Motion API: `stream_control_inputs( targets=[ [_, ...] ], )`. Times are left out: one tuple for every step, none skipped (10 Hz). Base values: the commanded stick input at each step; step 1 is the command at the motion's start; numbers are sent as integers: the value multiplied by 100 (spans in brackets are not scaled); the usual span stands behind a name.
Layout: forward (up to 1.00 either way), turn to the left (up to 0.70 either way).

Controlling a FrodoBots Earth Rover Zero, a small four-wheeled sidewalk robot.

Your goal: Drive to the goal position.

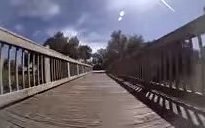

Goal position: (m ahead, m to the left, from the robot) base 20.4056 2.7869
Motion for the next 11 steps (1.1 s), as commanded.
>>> stream_control_inputs(
  targets=[
    [83, 0],
    [83, 0],
    [83, 0],
    [83, 0],
    [83, 0],
    [83, 0],
    [83, 0],
    [83, 0],
    [83, 0],
    [83, 0],
    [83, 0]
  ],
)
